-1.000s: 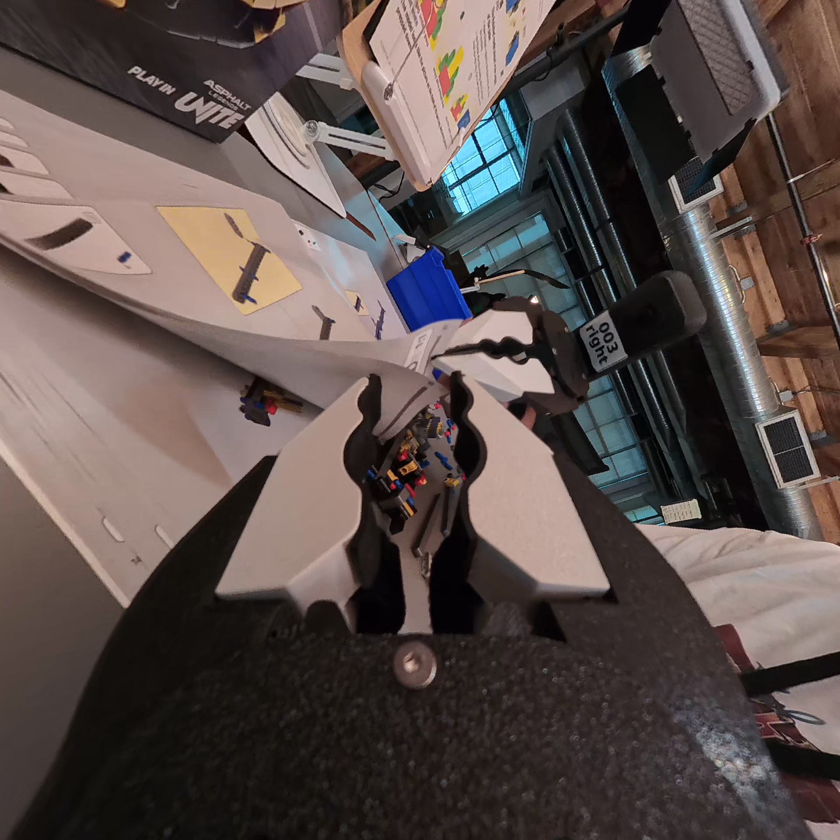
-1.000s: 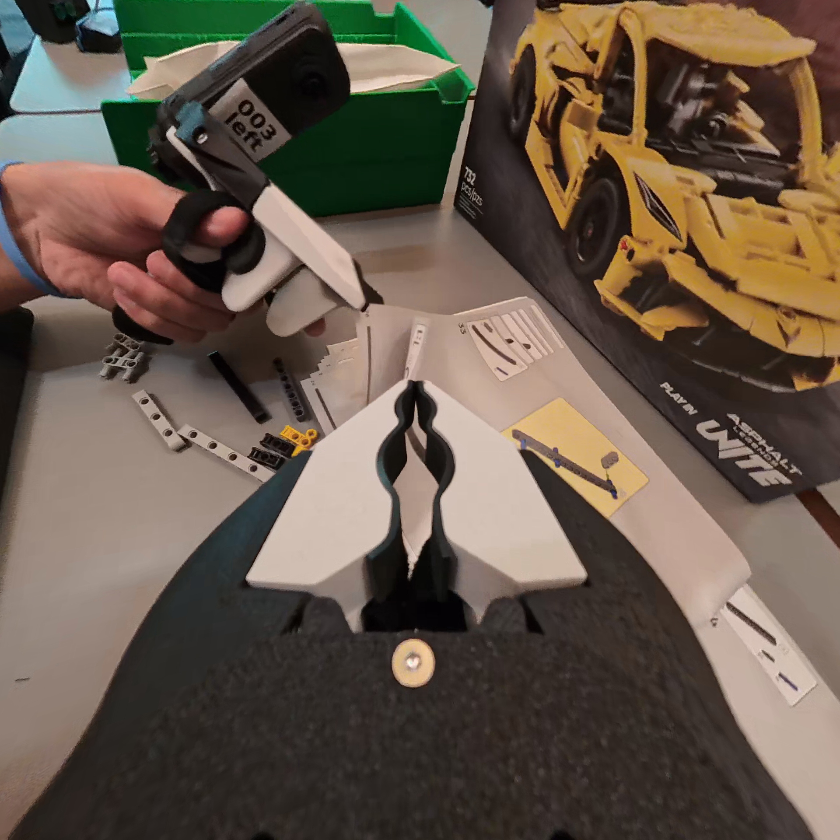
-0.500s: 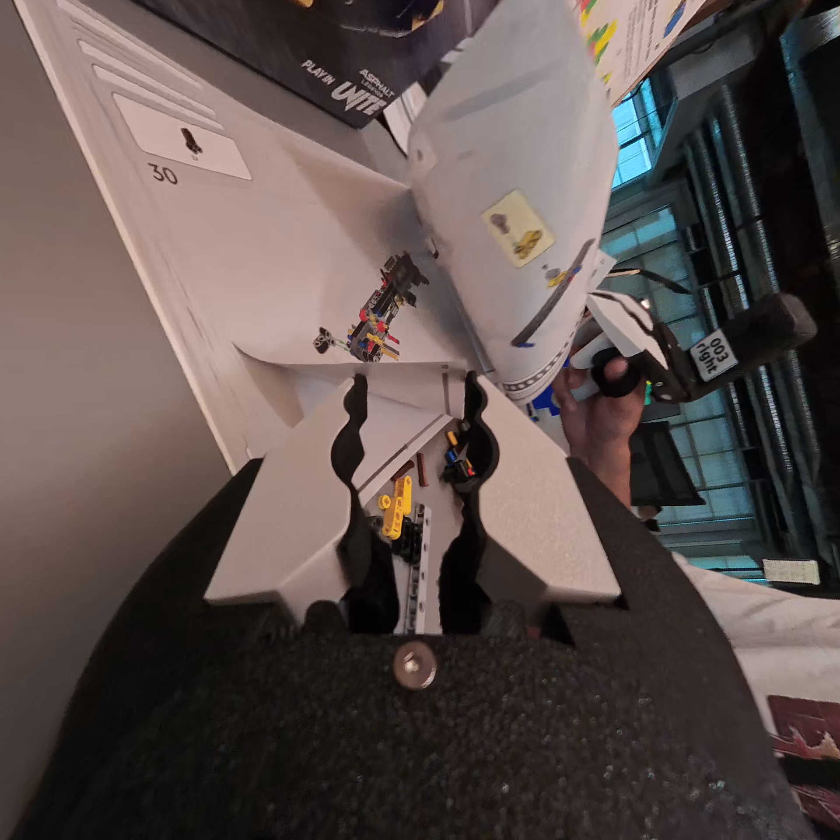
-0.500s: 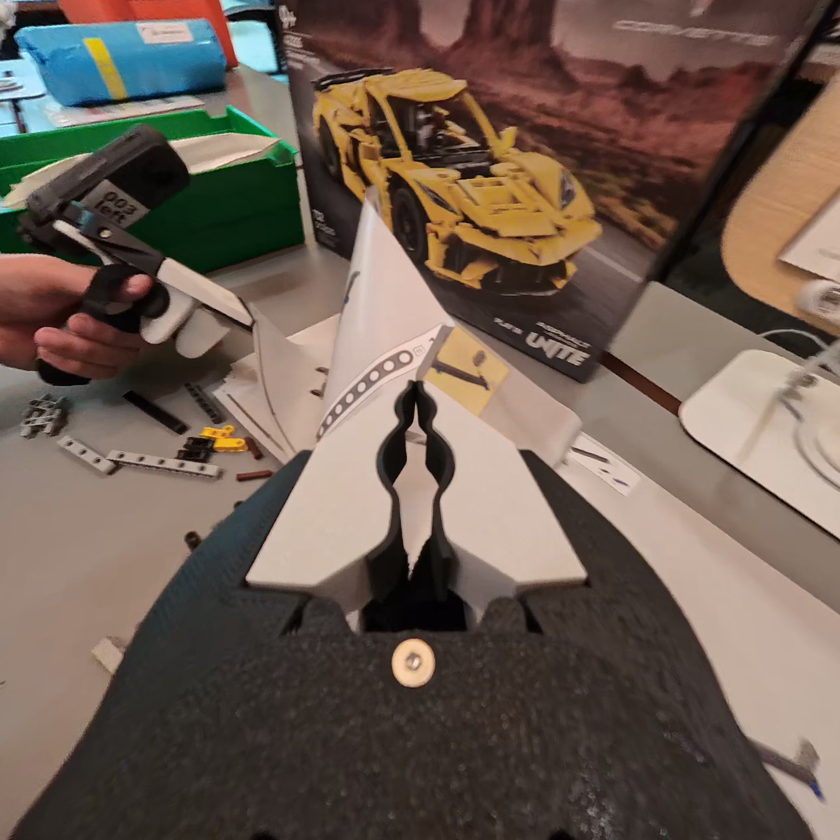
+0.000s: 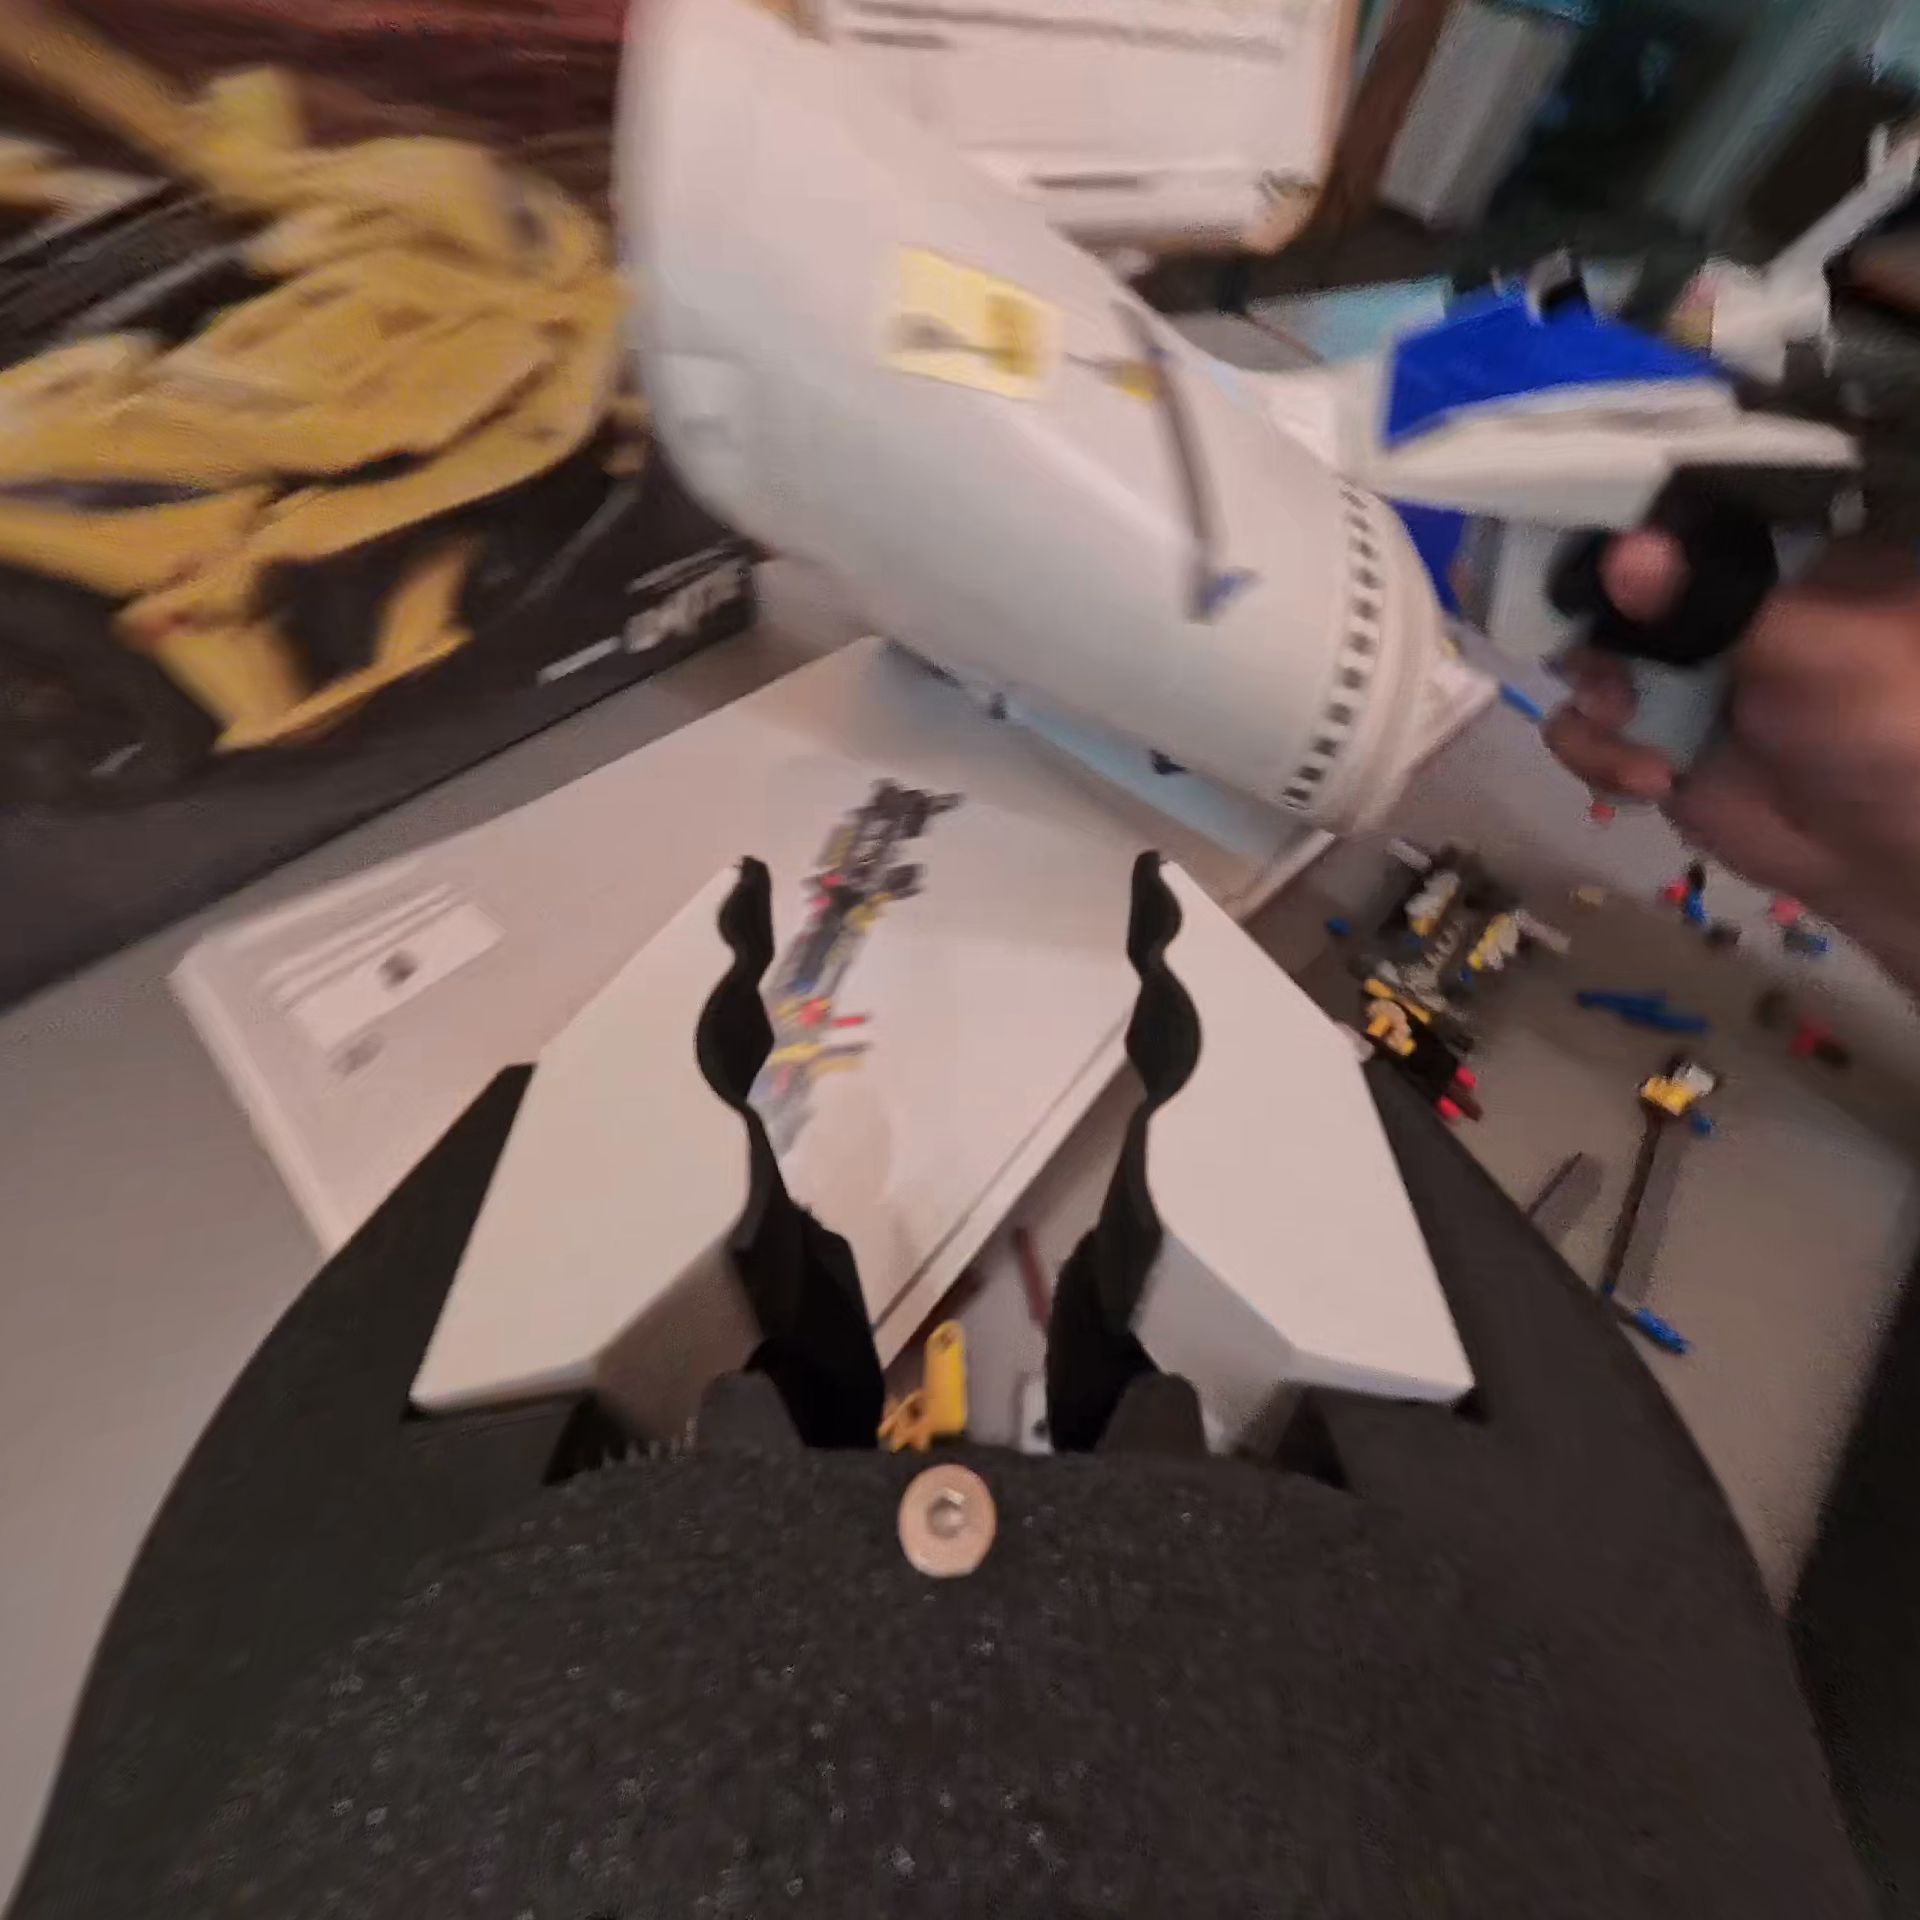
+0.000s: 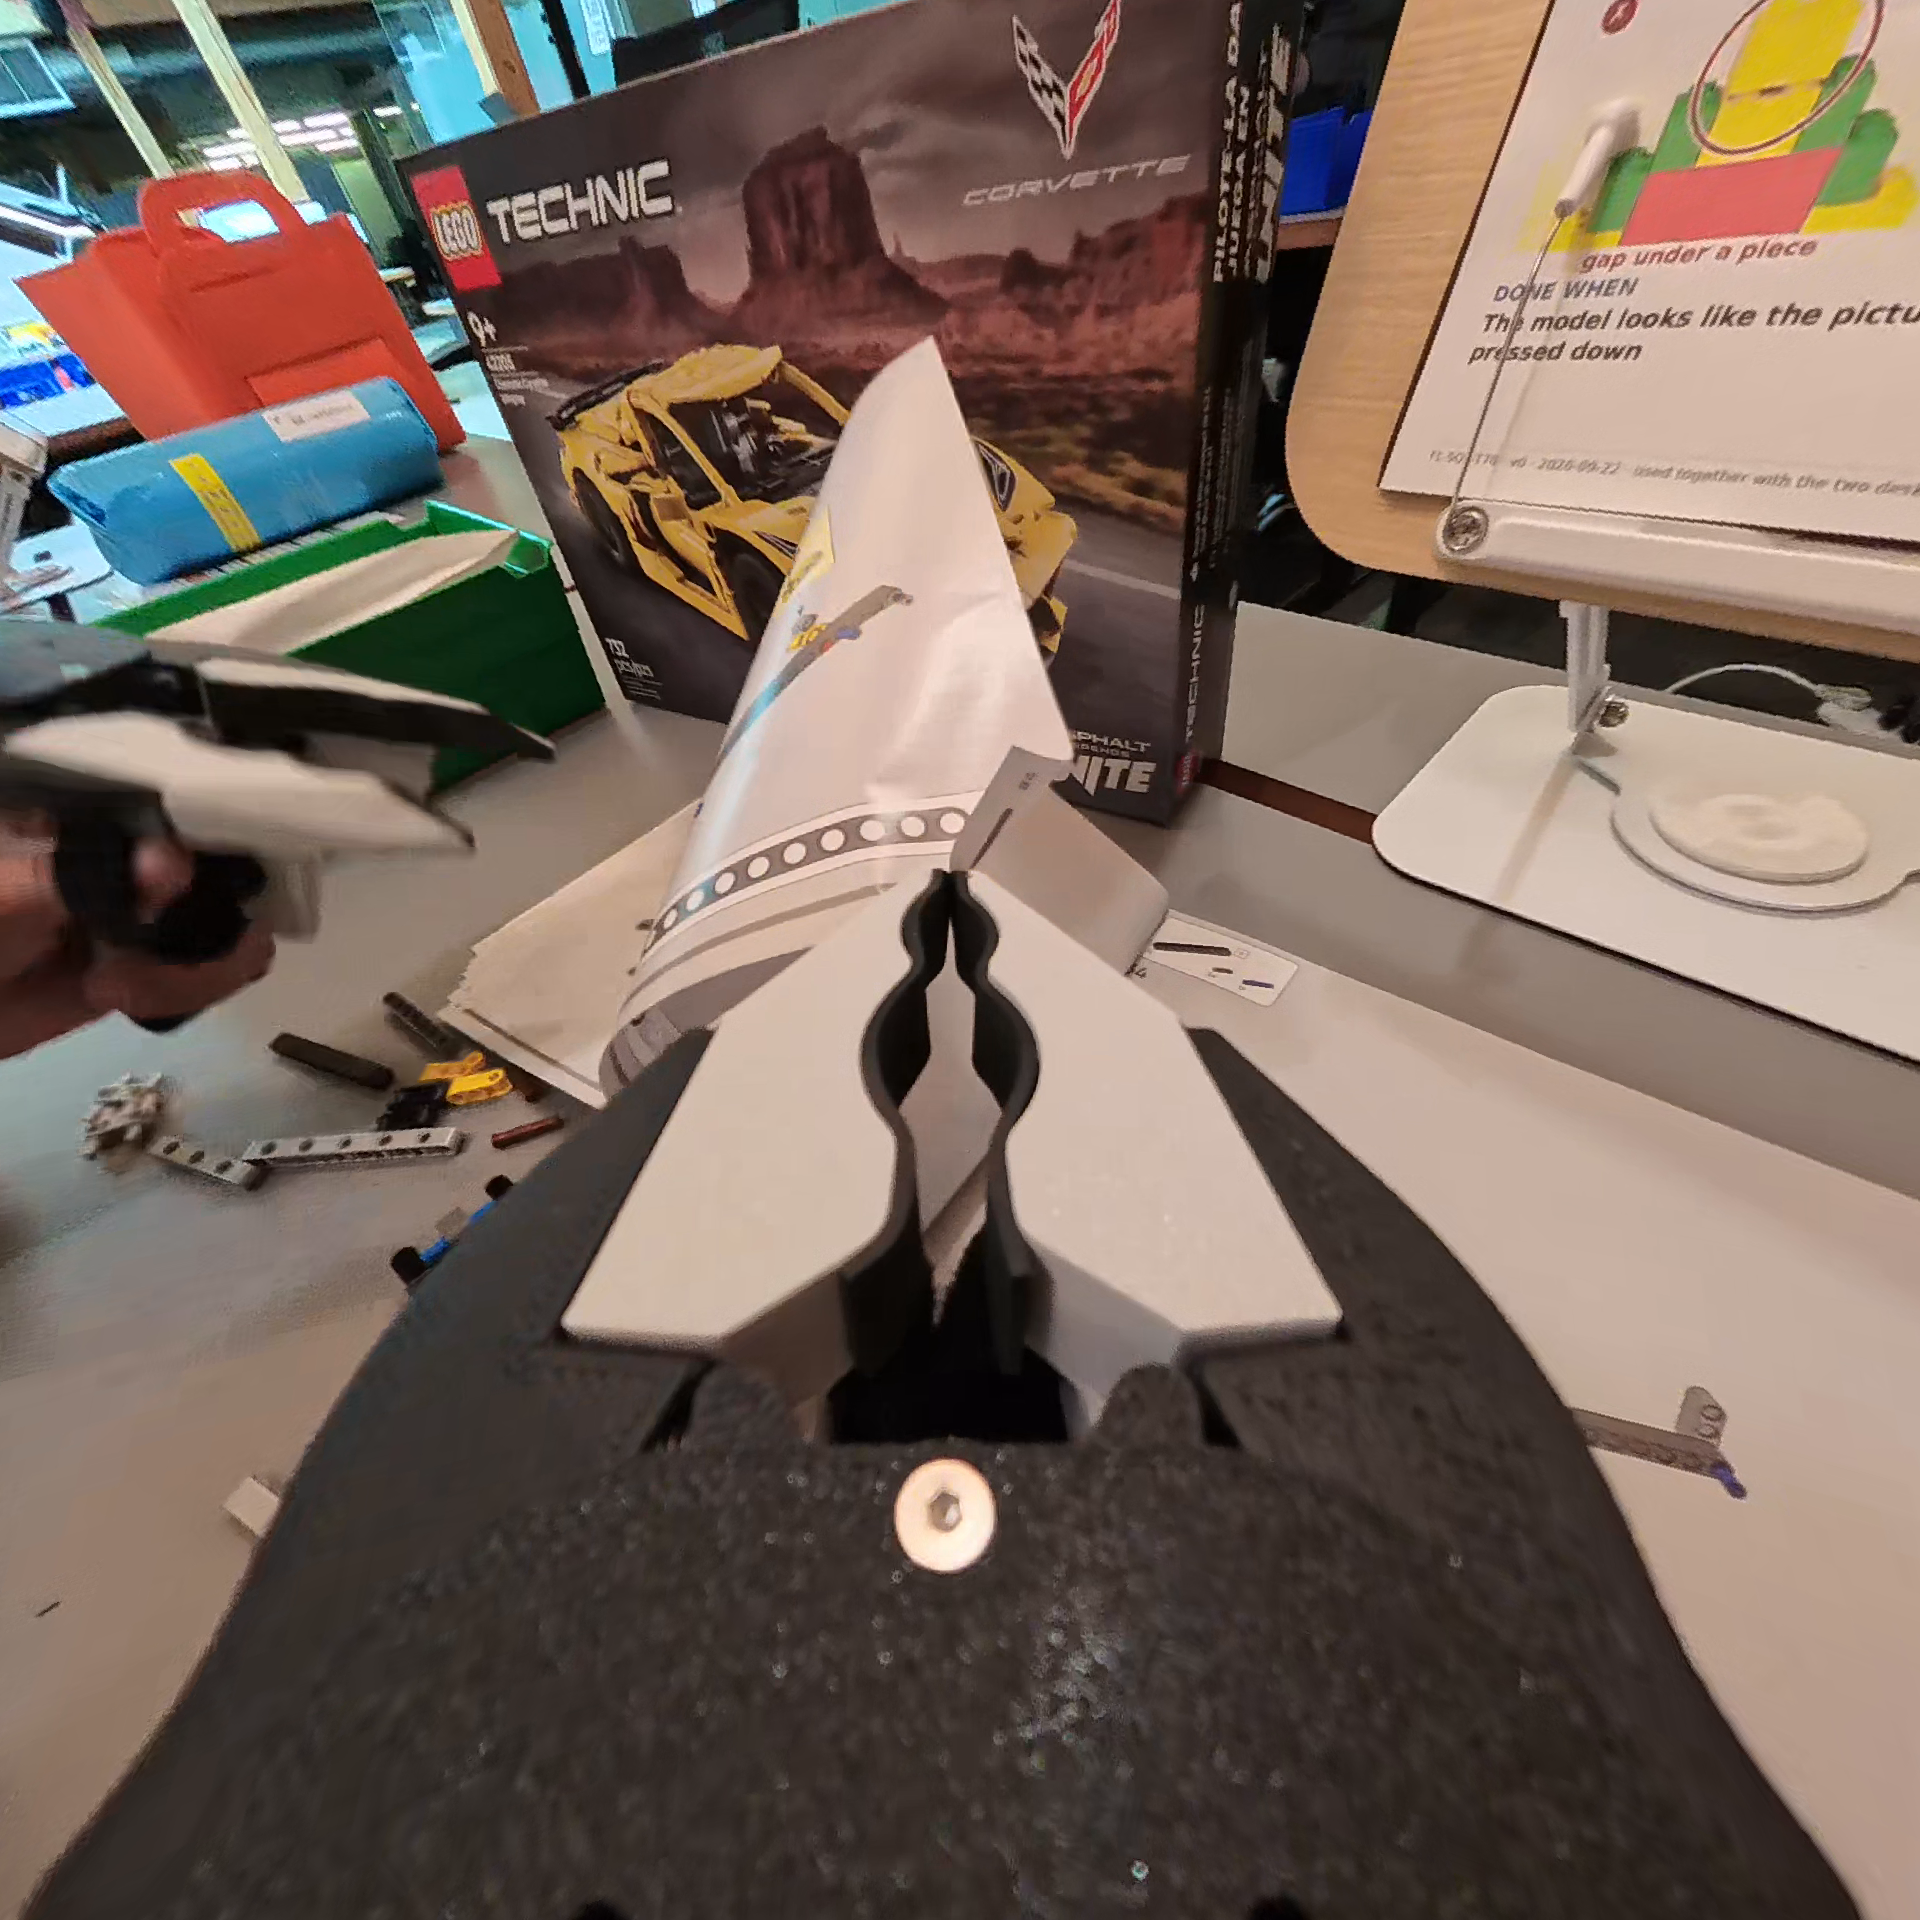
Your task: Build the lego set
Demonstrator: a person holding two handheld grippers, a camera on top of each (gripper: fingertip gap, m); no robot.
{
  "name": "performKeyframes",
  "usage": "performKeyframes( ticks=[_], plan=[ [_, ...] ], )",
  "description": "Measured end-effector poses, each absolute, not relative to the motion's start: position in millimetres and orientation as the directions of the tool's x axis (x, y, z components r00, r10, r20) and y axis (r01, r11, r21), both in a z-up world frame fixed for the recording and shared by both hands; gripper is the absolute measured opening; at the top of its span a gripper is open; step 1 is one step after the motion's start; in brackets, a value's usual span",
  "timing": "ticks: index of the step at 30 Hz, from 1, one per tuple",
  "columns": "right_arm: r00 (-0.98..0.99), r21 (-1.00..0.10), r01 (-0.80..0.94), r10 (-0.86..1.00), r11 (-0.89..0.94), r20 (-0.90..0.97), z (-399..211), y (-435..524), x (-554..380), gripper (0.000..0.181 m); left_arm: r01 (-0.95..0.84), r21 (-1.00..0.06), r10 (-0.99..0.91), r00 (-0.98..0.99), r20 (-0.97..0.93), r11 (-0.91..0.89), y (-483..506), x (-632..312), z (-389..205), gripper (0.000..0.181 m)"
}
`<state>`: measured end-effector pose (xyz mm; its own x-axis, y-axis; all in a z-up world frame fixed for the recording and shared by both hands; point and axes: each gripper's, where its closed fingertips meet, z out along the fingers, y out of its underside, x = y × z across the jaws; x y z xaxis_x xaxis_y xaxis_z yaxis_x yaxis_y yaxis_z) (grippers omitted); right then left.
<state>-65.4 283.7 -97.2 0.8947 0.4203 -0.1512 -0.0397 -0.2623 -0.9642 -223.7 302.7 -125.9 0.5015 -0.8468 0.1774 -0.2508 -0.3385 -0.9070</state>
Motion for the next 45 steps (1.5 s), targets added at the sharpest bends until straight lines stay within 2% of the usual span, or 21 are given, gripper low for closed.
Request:
performKeyframes(
  ticks=[3,7,10,16,29,31,33,34,36,38,40,41,43,45],
  plan=[
    [0.893,-0.965,-0.053,0.421,-0.256,-0.161,-95.3,282.6,-66.0,0.0,-0.342,-0.921,-0.892,0.451,0.011,-0.184,269.5,-168.4,-125.9,0.071],
    [0.894,-0.972,-0.082,0.415,-0.22,-0.169,-82.4,277.3,-62.1,0.0,-0.346,-0.919,-0.888,0.46,0.009,-0.189,249.4,-121.0,-136.4,0.086],
    [0.892,-0.974,-0.106,0.414,-0.201,-0.183,-76.5,272.3,-57.8,0.0,-0.348,-0.916,-0.85,0.526,-0.013,-0.202,258.8,-105.7,-142.8,0.089],
    [0.89,-0.973,-0.126,0.411,-0.193,-0.197,-72.4,270.8,-49.1,0.0,-0.331,-0.9,-0.823,0.565,0.051,-0.283,273.6,-91.1,-152.1,0.071],
    [0.856,-0.962,-0.143,0.459,-0.231,-0.238,-78.7,274.2,-62.8,0.0,-0.325,-0.891,-0.814,0.575,0.079,-0.316,274.3,-99.1,-159.2,0.067],
    [0.782,-0.947,-0.122,0.559,-0.296,-0.276,-85.8,277.5,-94.7,0.0,-0.297,-0.886,-0.806,0.577,0.131,-0.357,275.5,-109.1,-160.4,0.052],
    [0.711,-0.942,-0.024,0.657,-0.336,-0.253,-96.2,279.3,-128.2,0.0,-0.247,-0.874,-0.787,0.579,0.213,-0.419,276.4,-125.5,-162.5,0.026],
    [0.671,-0.942,-0.002,0.698,-0.336,-0.25,-95.0,278.0,-141.0,0.006,-0.21,-0.863,-0.77,0.579,0.269,-0.459,277.4,-135.2,-162.6,0.011],
    [0.611,-0.948,-0.045,0.742,-0.315,-0.276,-79.2,275.1,-152.0,0.02,-0.137,-0.832,-0.725,0.579,0.374,-0.538,281.6,-157.8,-163.0,0.003],
    [0.604,-0.953,-0.097,0.744,-0.287,-0.286,-67.2,275.7,-144.6,0.024,-0.072,-0.795,-0.675,0.579,0.458,-0.602,287.4,-182.0,-166.1,0.002],
    [0.685,-0.958,-0.025,0.693,-0.287,-0.225,-82.5,284.6,-128.6,0.022,-0.013,-0.76,-0.629,0.57,0.528,-0.65,291.0,-203.8,-168.8,0.002],
    [0.727,-0.946,0.078,0.667,-0.315,-0.162,-103.4,289.6,-121.6,0.02,0.006,-0.745,-0.608,0.572,0.55,-0.668,292.7,-214.2,-170.8,0.002],
    [0.757,-0.853,0.317,0.653,-0.415,-0.036,-155.7,293.3,-110.9,0.018,0.038,-0.708,-0.571,0.563,0.598,-0.705,293.2,-229.7,-174.1,0.001],
    [0.771,-0.759,0.448,0.634,-0.472,0.061,-189.3,296.4,-100.8,0.001,0.05,-0.689,-0.55,0.561,0.618,-0.723,292.8,-241.4,-177.4,0.001]
  ],
)
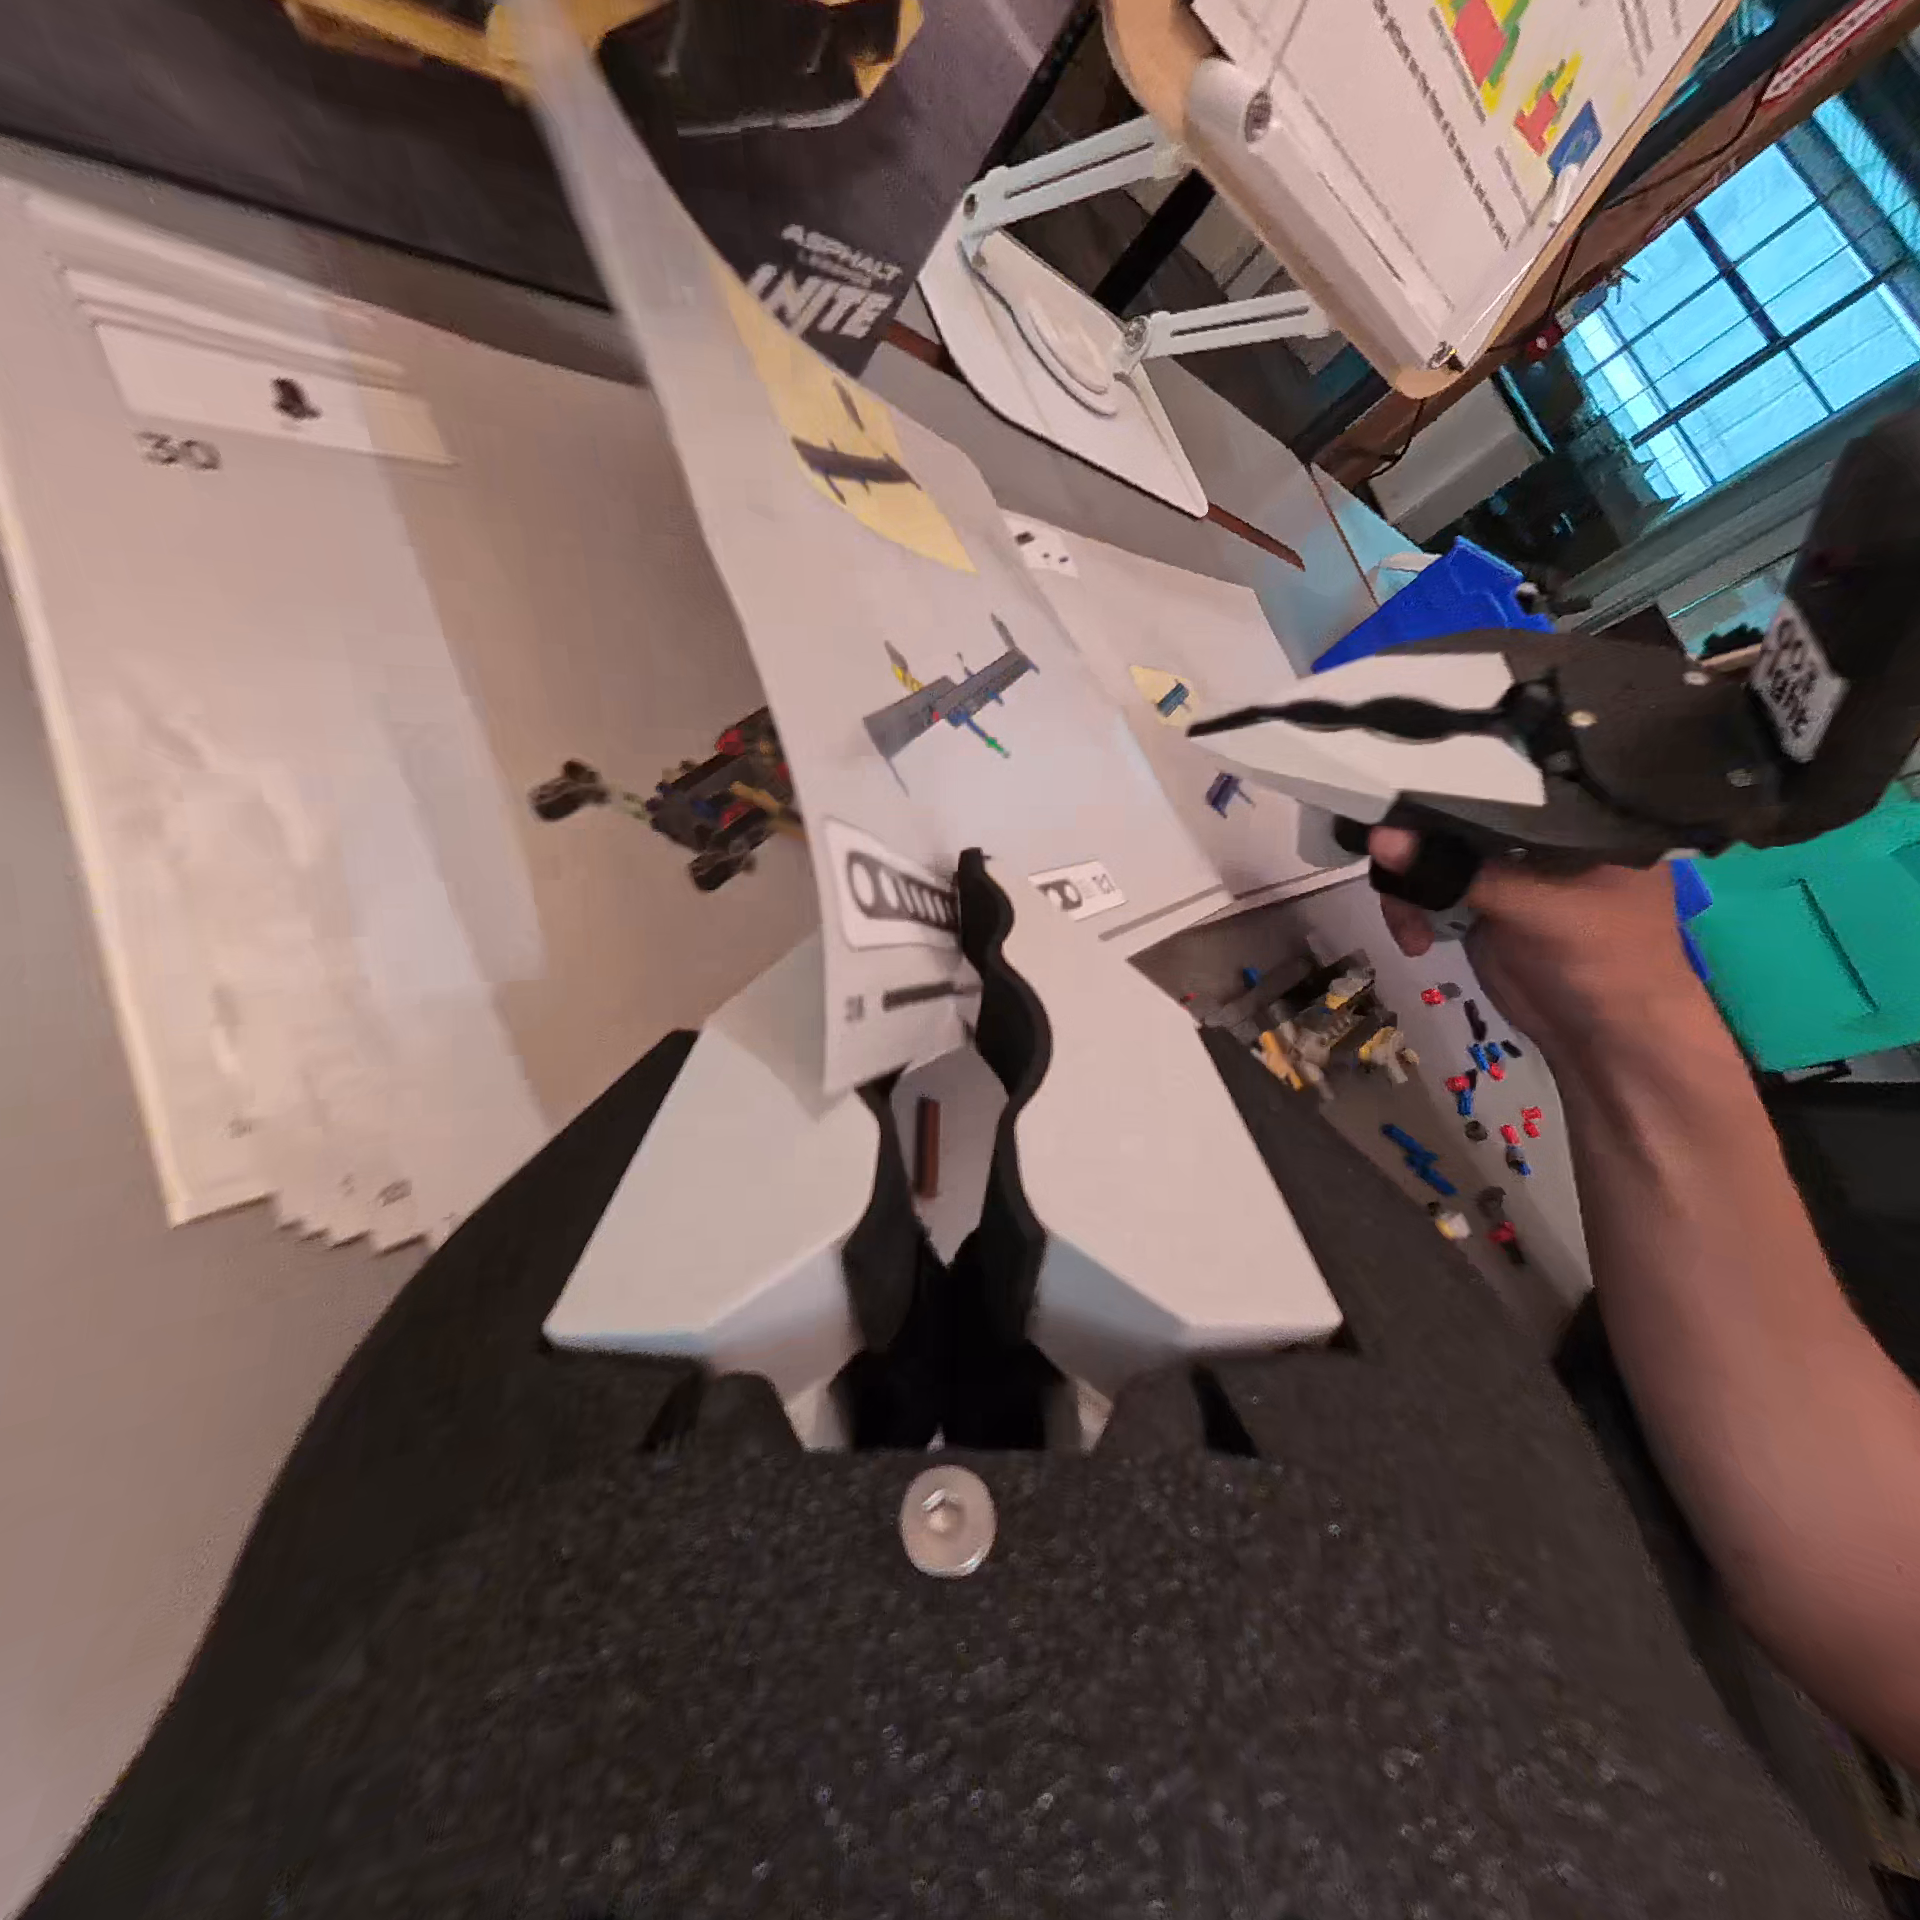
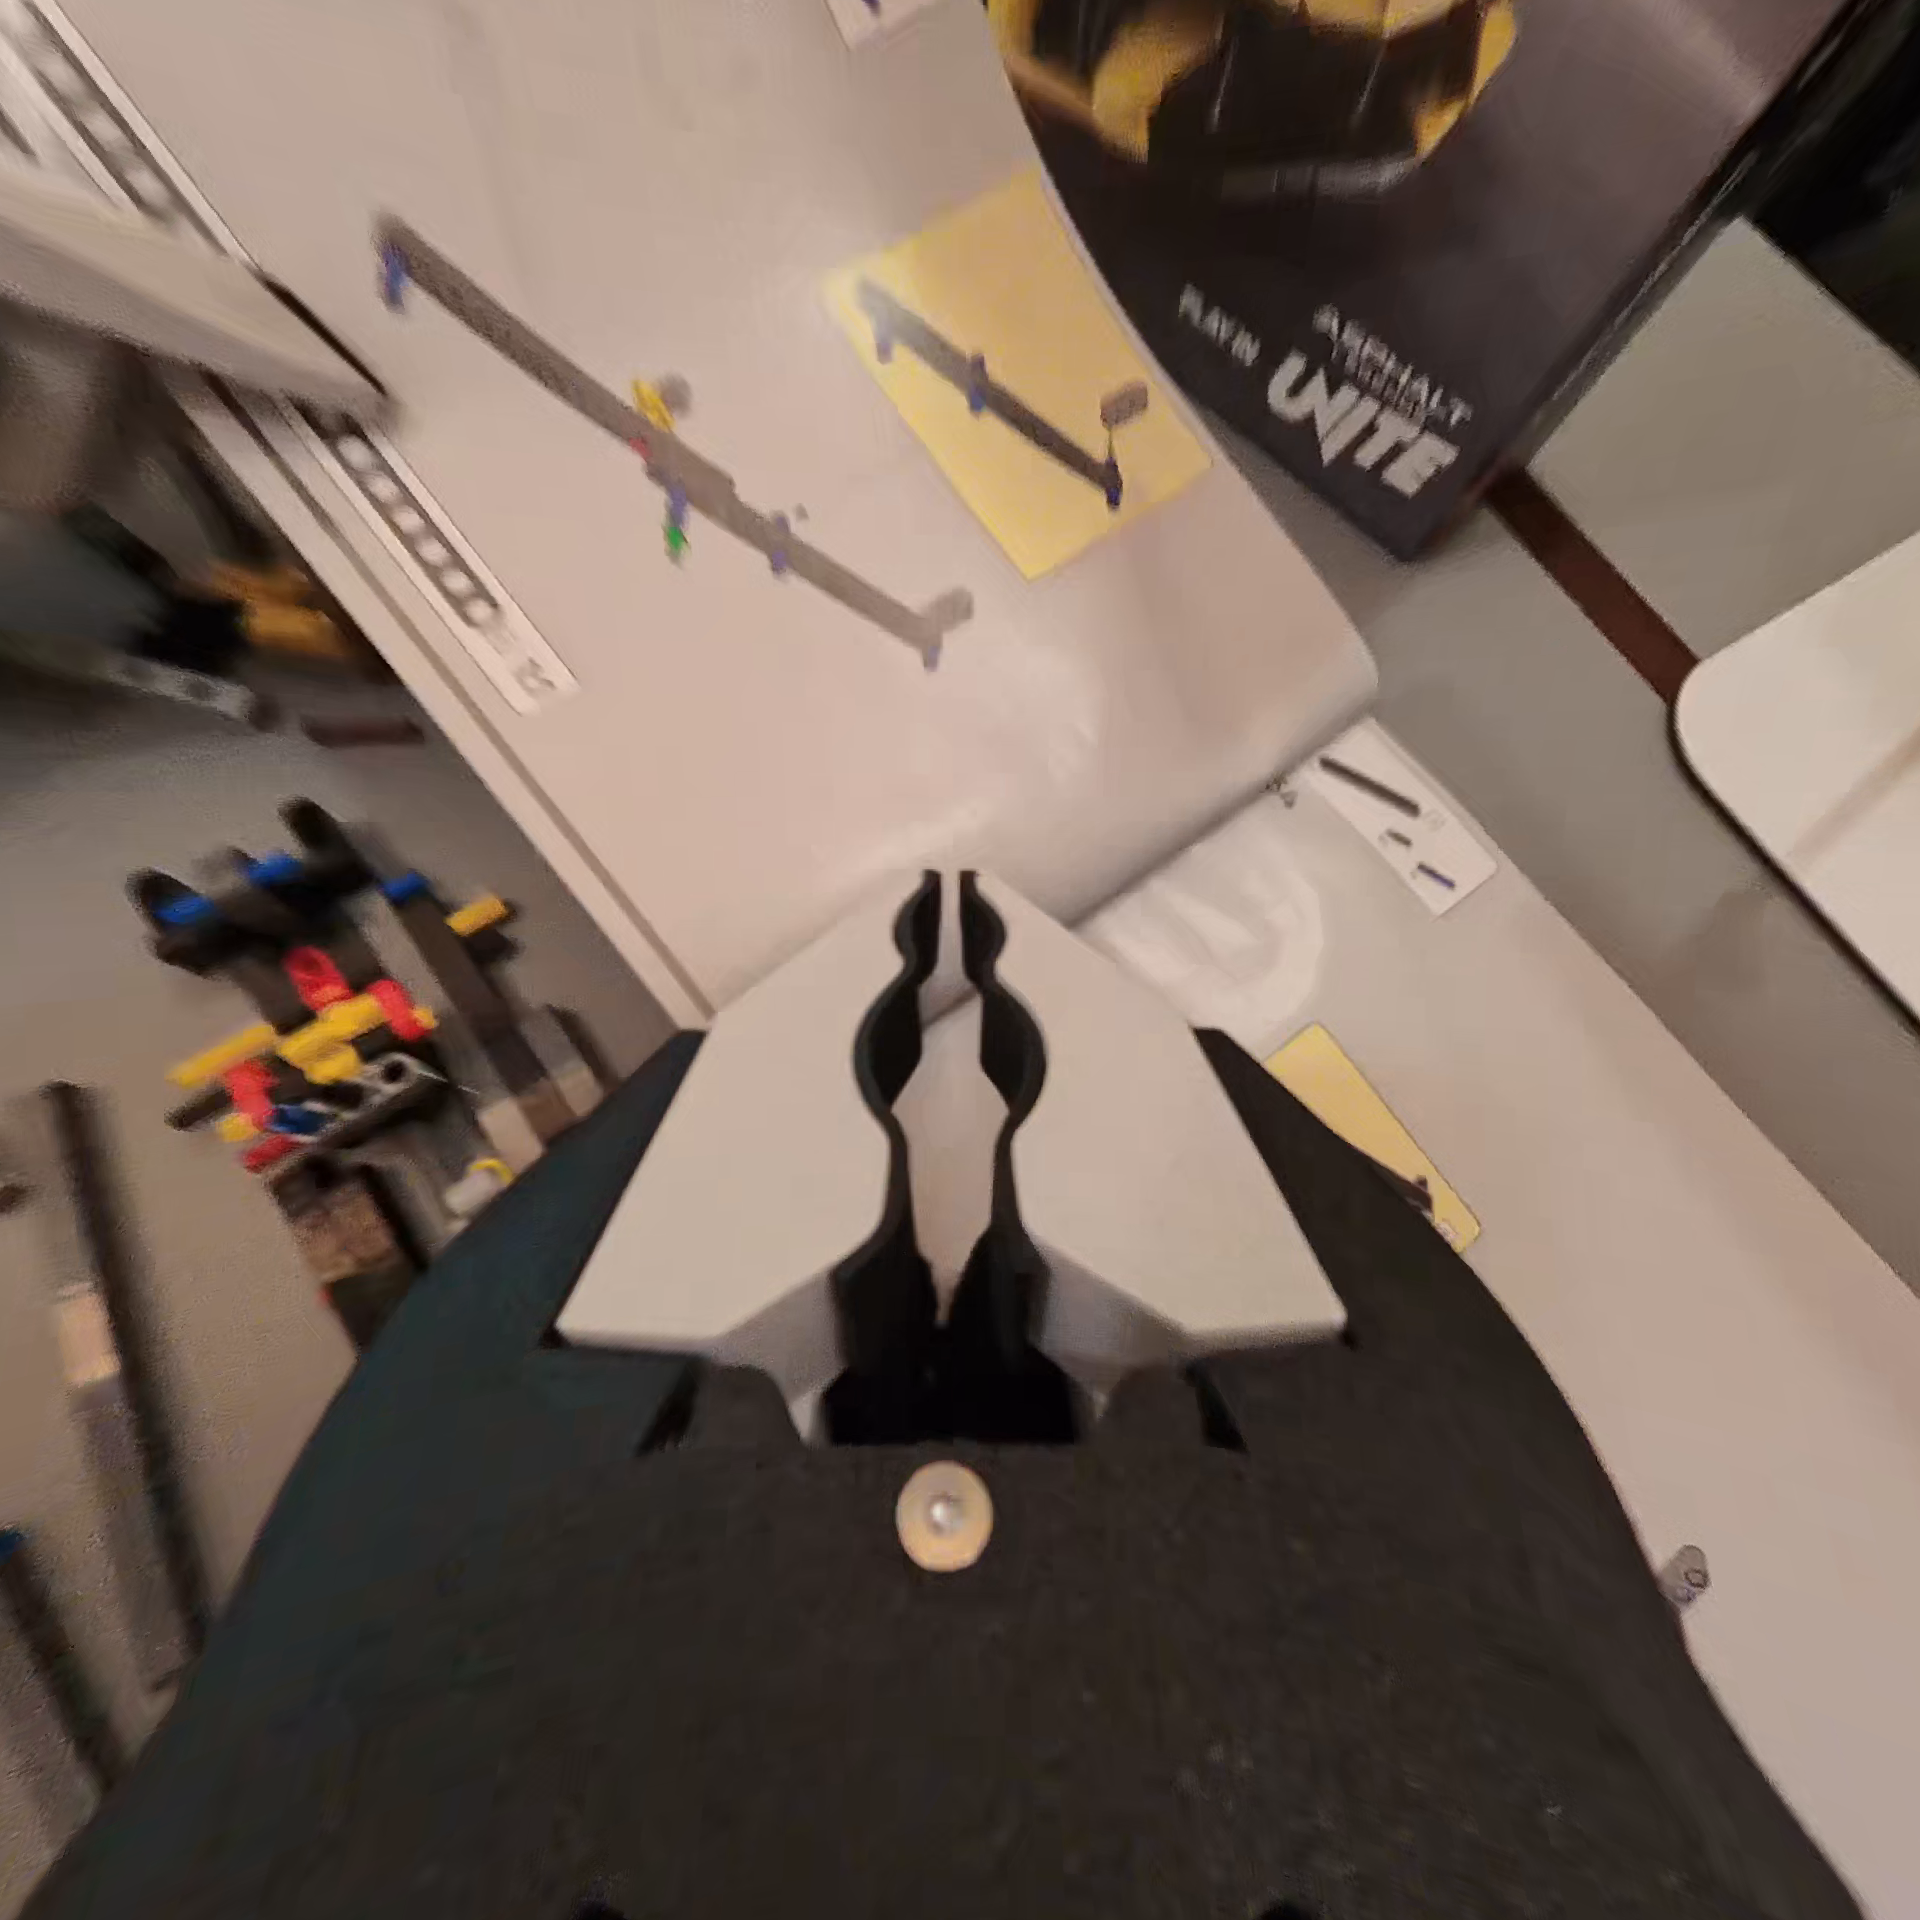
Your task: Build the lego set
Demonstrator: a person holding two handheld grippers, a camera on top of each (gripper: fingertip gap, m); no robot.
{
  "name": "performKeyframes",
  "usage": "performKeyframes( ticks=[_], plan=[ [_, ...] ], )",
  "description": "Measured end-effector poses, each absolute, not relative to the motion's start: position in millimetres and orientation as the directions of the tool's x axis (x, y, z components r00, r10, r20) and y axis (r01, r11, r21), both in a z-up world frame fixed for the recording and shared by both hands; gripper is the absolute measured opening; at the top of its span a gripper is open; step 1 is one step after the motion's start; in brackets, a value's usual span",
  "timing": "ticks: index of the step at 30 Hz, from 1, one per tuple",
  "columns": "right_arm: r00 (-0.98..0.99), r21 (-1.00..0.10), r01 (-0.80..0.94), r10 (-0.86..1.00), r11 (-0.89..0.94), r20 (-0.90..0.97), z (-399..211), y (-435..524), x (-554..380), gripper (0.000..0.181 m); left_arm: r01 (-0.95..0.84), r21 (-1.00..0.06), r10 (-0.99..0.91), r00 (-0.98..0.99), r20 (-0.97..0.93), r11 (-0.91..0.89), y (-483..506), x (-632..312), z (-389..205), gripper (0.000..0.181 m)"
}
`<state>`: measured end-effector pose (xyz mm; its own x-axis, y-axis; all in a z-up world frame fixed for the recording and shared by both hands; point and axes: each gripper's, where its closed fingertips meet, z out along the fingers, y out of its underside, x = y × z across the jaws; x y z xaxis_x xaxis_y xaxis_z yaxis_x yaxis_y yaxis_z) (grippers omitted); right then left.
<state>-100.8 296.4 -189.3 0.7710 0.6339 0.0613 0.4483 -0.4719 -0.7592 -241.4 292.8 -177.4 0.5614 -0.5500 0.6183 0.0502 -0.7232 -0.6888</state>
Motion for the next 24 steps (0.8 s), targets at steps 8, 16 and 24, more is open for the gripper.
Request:
performKeyframes(
  ticks=[8,16,24],
  plan=[
    [0.675,-0.592,0.665,0.705,-0.456,0.217,-231.2,301.7,-125.7,0.0,0.059,-0.701,-0.518,0.63,0.578,-0.71,303.0,-281.3,-186.0,0.002],
    [0.662,-0.548,0.692,0.715,-0.47,0.222,-235.5,305.8,-131.7,0.0,0.053,-0.845,-0.483,0.801,0.354,-0.532,324.3,-343.6,-159.9,0.023],
    [0.778,-0.855,0.315,0.628,-0.412,-0.016,-149.0,292.9,-138.5,0.0,-0.122,-0.913,-0.726,0.651,0.223,-0.39,363.6,-269.5,-97.2,0.039]
  ],
)
